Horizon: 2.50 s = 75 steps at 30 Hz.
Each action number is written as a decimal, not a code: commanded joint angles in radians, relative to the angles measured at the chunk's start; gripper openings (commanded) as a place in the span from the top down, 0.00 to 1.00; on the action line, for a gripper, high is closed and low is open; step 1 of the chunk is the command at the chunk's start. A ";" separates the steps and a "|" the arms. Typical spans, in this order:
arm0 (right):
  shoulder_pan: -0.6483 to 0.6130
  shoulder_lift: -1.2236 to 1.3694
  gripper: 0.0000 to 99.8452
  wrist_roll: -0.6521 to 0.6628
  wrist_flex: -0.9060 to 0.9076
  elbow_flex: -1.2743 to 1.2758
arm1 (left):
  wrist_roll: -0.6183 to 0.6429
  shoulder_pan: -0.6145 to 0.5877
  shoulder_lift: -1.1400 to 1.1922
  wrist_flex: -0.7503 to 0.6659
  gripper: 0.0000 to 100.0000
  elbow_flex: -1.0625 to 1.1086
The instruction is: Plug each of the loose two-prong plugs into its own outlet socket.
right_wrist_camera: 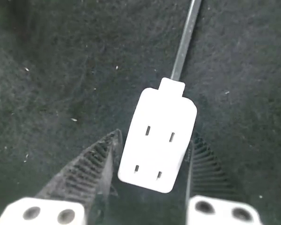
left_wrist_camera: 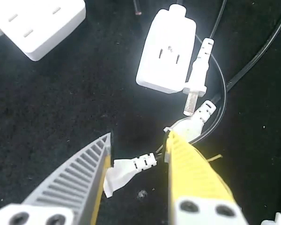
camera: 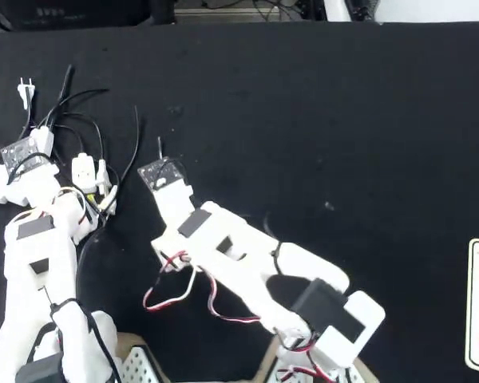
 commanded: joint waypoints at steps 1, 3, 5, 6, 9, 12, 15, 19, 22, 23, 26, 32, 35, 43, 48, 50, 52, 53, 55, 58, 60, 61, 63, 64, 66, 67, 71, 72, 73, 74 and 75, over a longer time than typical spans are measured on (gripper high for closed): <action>-0.006 0.001 0.83 -0.002 0.017 -0.041 | 0.011 -0.005 -0.020 -0.015 0.81 -0.008; 0.006 0.001 0.95 0.032 0.017 -0.041 | 0.011 -0.007 -0.020 -0.014 0.81 -0.008; 0.031 -0.001 0.98 0.104 0.015 -0.041 | 0.011 -0.007 -0.020 -0.014 0.81 -0.007; 0.051 -0.002 0.97 0.138 0.017 -0.038 | 0.011 -0.007 -0.020 -0.012 0.81 -0.007; 0.121 -0.008 0.99 0.244 0.023 -0.041 | 0.011 -0.007 -0.020 -0.012 0.81 -0.007; 0.190 -0.076 0.99 0.431 0.075 -0.047 | 0.011 -0.005 -0.020 -0.012 0.81 -0.007; 0.233 -0.206 0.99 0.614 0.155 -0.035 | 0.011 -0.004 -0.020 -0.012 0.81 -0.007; 0.247 -0.397 0.99 0.818 0.172 0.096 | 0.008 -0.002 -0.020 -0.011 0.81 -0.007; 0.245 -0.493 0.99 0.959 0.173 0.203 | 0.008 -0.002 -0.020 -0.011 0.81 -0.007; 0.244 -0.513 0.99 1.025 0.173 0.239 | 0.008 -0.002 -0.020 -0.011 0.81 -0.007; 0.224 -0.547 0.99 1.220 0.172 0.326 | 0.008 -0.004 -0.020 -0.011 0.81 -0.007; 0.201 -0.558 0.98 1.183 0.069 0.372 | 0.008 -0.002 -0.020 -0.011 0.81 -0.007; 0.198 -0.558 0.84 1.092 0.064 0.372 | 0.008 -0.002 -0.020 -0.011 0.81 -0.007; 0.213 -0.565 0.64 1.076 0.057 0.358 | 0.008 -0.007 -0.020 -0.011 0.81 -0.007; 0.324 -0.565 0.64 1.007 0.066 0.306 | 0.008 -0.007 -0.020 -0.011 0.81 -0.007; 0.362 -0.565 0.66 0.973 0.101 0.291 | 0.008 -0.007 -0.020 -0.011 0.81 -0.005; 0.388 -0.558 0.69 0.996 0.138 0.289 | 0.008 -0.005 -0.020 -0.011 0.81 -0.005; 0.402 -0.558 0.71 1.010 0.146 0.302 | 0.008 -0.004 -0.020 -0.011 0.81 -0.005; 0.408 -0.558 0.73 1.017 0.133 0.335 | 0.008 -0.001 -0.020 0.008 0.81 -0.012; 0.408 -0.559 0.73 0.991 0.078 0.367 | 0.009 0.001 -0.020 0.015 0.81 -0.015; 0.408 -0.558 0.73 0.967 0.014 0.381 | 0.009 0.001 -0.020 0.015 0.81 -0.013; 0.408 -0.558 0.73 0.961 -0.012 0.390 | 0.008 0.001 -0.020 0.015 0.81 -0.013; 0.407 -0.558 0.73 0.961 -0.017 0.404 | 0.008 0.001 -0.020 0.015 0.81 -0.012; 0.397 -0.565 0.73 0.961 0.008 0.406 | 0.008 0.001 -0.020 0.015 0.81 -0.012; 0.381 -0.579 0.73 0.939 0.095 0.378 | 0.008 0.001 -0.020 0.015 0.81 -0.012; 0.374 -0.591 0.73 0.924 0.146 0.357 | 0.008 0.001 -0.020 0.015 0.81 -0.013; 0.327 -0.673 0.73 0.848 0.292 0.292 | 0.009 0.001 -0.020 0.015 0.81 -0.015; 0.296 -0.693 0.73 0.844 0.304 0.302 | 0.009 0.001 -0.020 0.015 0.81 -0.013; 0.258 -0.707 0.73 0.842 0.299 0.325 | 0.009 0.001 -0.020 0.015 0.81 -0.013; 0.227 -0.717 0.73 0.842 0.276 0.358 | 0.009 0.001 -0.020 0.015 0.81 -0.013; 0.203 -0.722 0.73 0.842 0.239 0.395 | 0.009 0.001 -0.020 0.015 0.81 -0.013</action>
